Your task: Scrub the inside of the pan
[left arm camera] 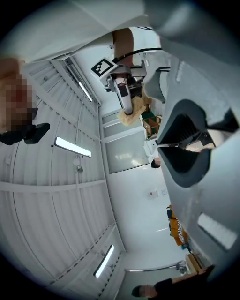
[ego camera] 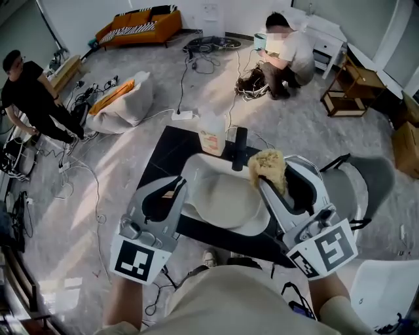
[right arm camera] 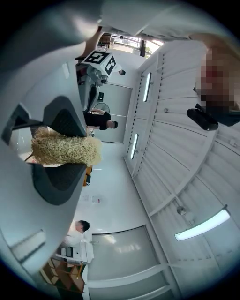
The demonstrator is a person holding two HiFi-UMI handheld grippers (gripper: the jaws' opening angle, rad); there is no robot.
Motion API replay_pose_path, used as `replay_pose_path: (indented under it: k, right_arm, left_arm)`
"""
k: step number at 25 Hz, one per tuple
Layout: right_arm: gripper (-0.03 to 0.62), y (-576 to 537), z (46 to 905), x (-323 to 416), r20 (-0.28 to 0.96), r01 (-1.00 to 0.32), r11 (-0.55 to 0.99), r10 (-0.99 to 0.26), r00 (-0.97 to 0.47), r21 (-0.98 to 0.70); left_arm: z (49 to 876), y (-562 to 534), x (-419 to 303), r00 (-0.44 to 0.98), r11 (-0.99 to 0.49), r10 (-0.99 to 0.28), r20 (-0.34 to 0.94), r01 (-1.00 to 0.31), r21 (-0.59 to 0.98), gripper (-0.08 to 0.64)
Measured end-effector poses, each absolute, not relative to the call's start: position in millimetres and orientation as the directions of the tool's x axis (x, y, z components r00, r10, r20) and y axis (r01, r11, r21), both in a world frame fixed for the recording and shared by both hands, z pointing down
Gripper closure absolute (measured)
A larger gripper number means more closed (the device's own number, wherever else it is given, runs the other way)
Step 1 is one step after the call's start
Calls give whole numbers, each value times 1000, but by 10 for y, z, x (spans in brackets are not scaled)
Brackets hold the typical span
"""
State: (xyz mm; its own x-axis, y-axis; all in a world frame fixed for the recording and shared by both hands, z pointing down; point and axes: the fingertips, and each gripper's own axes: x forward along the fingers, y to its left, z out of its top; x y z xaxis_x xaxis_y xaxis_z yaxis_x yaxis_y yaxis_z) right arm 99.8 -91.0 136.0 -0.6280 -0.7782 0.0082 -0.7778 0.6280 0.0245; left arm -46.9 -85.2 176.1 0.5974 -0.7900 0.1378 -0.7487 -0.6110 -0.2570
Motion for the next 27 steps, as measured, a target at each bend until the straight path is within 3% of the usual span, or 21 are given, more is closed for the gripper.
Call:
replay_pose_path:
  k: [13,27]
  right_arm:
    - [419,-691,949,991,-54,-785,606,-786,-616,125]
    - [419,-696,1170,1135,-16,-818,558,-825,-565,140]
  left_arm:
    - [1388,-718,-557,555,-542,-831,24,-801,-253,558]
    - [1587,-695,-588,547,-548,-835,61,-816,-186,558]
